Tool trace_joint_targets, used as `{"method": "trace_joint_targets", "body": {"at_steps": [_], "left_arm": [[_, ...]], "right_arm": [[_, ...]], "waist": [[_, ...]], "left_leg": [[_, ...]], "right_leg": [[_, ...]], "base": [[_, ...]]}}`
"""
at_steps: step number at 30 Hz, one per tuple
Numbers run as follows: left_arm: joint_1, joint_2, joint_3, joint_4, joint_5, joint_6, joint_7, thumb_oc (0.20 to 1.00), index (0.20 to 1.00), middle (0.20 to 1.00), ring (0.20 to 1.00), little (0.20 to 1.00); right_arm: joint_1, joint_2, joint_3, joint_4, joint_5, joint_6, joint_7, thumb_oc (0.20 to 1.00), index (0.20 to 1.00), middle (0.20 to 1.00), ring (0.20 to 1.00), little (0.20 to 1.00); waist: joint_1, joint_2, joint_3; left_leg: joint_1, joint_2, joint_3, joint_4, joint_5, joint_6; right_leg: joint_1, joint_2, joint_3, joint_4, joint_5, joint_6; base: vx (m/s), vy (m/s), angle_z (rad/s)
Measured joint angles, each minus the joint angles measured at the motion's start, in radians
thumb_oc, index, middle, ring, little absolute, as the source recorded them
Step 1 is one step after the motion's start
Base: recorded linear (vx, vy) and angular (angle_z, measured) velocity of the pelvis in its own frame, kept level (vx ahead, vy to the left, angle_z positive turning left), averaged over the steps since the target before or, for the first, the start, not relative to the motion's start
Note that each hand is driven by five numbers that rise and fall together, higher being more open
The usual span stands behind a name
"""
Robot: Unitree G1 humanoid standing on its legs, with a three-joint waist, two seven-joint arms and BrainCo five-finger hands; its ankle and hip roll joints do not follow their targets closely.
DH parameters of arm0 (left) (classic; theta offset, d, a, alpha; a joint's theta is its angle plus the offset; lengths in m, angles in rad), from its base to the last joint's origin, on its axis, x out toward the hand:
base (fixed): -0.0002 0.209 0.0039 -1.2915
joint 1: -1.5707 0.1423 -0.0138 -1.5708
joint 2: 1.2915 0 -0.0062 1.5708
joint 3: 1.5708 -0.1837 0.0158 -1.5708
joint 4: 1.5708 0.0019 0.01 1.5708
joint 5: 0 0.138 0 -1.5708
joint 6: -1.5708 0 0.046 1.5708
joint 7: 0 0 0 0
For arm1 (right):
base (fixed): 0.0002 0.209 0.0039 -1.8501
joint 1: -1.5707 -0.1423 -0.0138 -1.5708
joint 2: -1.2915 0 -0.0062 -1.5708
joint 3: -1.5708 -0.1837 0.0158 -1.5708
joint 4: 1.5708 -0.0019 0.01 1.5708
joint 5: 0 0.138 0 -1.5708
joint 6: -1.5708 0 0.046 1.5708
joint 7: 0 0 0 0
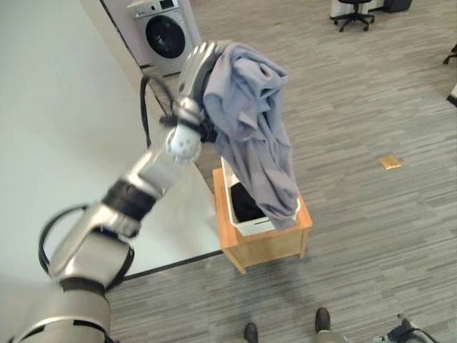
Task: Pick up bed clothes into laundry basket.
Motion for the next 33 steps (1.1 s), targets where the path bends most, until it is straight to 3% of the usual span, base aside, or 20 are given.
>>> {"method": "trace_joint_targets", "body": {"at_steps": [2,5,9,16,17,19,20,26,28,30,31,32,33], "left_arm": [[-0.109,-0.027,-0.108,0.167,0.051,0.011,0.021,0.2,0.2,0.2,0.2,0.2],[-0.175,-0.101,-0.148,0.346,0.098,0.039,0.024,0.2,0.2,0.2,0.2,0.2],[-0.171,-0.136,-0.194,0.377,0.175,0.049,0.026,0.2,0.2,0.2,0.2,0.2],[-0.177,-0.164,-0.275,0.404,0.327,0.088,0.032,0.2,0.2,0.2,0.2,0.2],[-0.18,-0.165,-0.355,0.433,0.414,0.093,0.027,0.2,0.2,0.2,0.2,0.2],[-0.166,-0.165,-0.389,0.449,0.449,0.092,0.005,0.2,0.2,0.2,0.2,0.2],[-0.166,-0.16,-0.396,0.45,0.518,0.094,-0.005,0.2,0.2,0.2,0.2,0.2],[-0.132,-0.124,-0.376,0.489,0.613,0.099,-0.017,0.2,0.2,0.2,0.2,0.2],[-0.105,-0.128,-0.367,0.501,0.649,0.138,-0.031,0.2,0.2,0.2,0.2,0.2],[-0.049,-0.131,-0.326,0.453,0.697,0.16,-0.029,0.2,0.2,0.2,0.2,0.2],[-0.021,-0.146,-0.292,0.449,0.712,0.18,-0.03,0.401,0.401,0.401,0.401,0.401],[-0.007,-0.156,-0.278,0.451,0.715,0.191,-0.03,0.401,0.401,0.401,0.401,0.401],[0.01,-0.178,-0.267,0.459,0.716,0.204,-0.031,1.0,1.0,1.0,1.0,1.0]], "right_arm": [[-0.014,0.02,0.008,-0.001,0.029,-0.006,0.005,1.0,1.0,1.0,1.0,1.0],[-0.048,0.033,0.039,-0.018,0.067,-0.007,0.007,1.0,1.0,1.0,1.0,1.0],[-0.081,0.031,0.073,-0.027,0.077,-0.018,0.005,1.0,1.0,1.0,1.0,1.0],[-0.114,0.036,0.101,-0.04,0.078,-0.037,-0.019,1.0,1.0,1.0,1.0,1.0],[-0.114,0.046,0.116,-0.039,0.079,-0.047,-0.02,1.0,1.0,1.0,1.0,1.0],[-0.11,0.056,0.116,-0.022,0.089,-0.045,-0.02,1.0,1.0,1.0,1.0,1.0],[-0.085,0.066,0.118,-0.023,0.108,-0.058,-0.022,1.0,1.0,1.0,1.0,1.0],[-0.047,0.117,0.133,-0.032,0.143,-0.094,-0.018,1.0,1.0,1.0,1.0,1.0],[-0.073,0.129,0.17,-0.014,0.175,-0.07,-0.013,1.0,1.0,1.0,1.0,1.0],[-0.06,0.126,0.194,-0.069,0.175,-0.098,-0.02,1.0,1.0,1.0,1.0,1.0],[-0.055,0.128,0.194,-0.086,0.176,-0.11,-0.019,1.0,1.0,1.0,1.0,1.0],[-0.053,0.133,0.193,-0.091,0.176,-0.113,-0.023,1.0,1.0,1.0,1.0,1.0],[-0.066,0.132,0.186,-0.096,0.176,-0.114,-0.024,1.0,1.0,1.0,1.0,1.0]], "waist": [[-0.022,0.0,-0.003],[-0.05,-0.002,-0.003],[-0.065,-0.016,-0.006],[-0.065,-0.089,-0.004],[-0.064,-0.114,-0.004],[-0.067,-0.13,0.003],[-0.063,-0.148,0.004],[-0.065,-0.197,0.028],[-0.061,-0.213,0.039],[-0.053,-0.213,0.046],[-0.052,-0.209,0.049],[-0.048,-0.209,0.051],[-0.036,-0.216,0.065]], "left_leg": [[0.002,-0.004,0.014,0.0,-0.001,0.0],[-0.003,-0.009,0.048,0.0,-0.008,0.006],[-0.02,-0.01,0.062,0.0,-0.011,0.006],[-0.101,-0.017,0.081,0.0,-0.005,0.013],[-0.138,-0.018,0.08,0.001,0.001,0.016],[-0.152,-0.018,0.082,0.001,0.003,0.016],[-0.185,-0.02,0.083,0.006,0.003,0.016],[-0.22,-0.012,0.101,0.001,-0.004,0.011],[-0.243,-0.012,0.097,0.002,-0.001,0.012],[-0.245,-0.01,0.08,0.002,-0.001,0.012],[-0.245,-0.01,0.075,0.002,-0.001,0.012],[-0.245,-0.012,0.074,0.002,-0.001,0.012],[-0.245,-0.018,0.074,0.002,-0.002,0.012]], "right_leg": [[-0.004,0.0,0.011,0.004,0.006,-0.007],[-0.03,0.0,0.043,0.005,0.011,-0.008],[-0.055,0.005,0.06,0.005,0.015,-0.01],[-0.148,0.002,0.079,0.005,0.037,-0.01],[-0.185,0.0,0.079,0.005,0.042,-0.01],[-0.2,0.001,0.079,0.006,0.045,-0.013],[-0.231,0.001,0.081,0.006,0.054,-0.012],[-0.279,0.008,0.077,0.006,0.06,-0.016],[-0.298,0.001,0.061,0.006,0.061,-0.016],[-0.294,0.001,0.043,0.006,0.06,-0.017],[-0.289,-0.001,0.034,0.006,0.06,-0.017],[-0.289,-0.002,0.03,0.006,0.06,-0.017],[-0.288,-0.004,0.028,0.006,0.06,-0.017]], "base": [[0.01,0.04,-0.19],[0.03,0.038,-0.28],[0.01,0.042,-0.15],[-0.04,0.041,-0.08],[-0.02,0.033,0.01],[-0.04,0.043,-0.03],[0.0,0.021,-0.07],[-0.02,0.023,-0.1],[-0.02,0.017,0.09],[-0.05,0.028,0.19],[-0.04,0.015,0.18],[-0.03,0.015,0.12],[-0.03,0.012,0.05]]}}
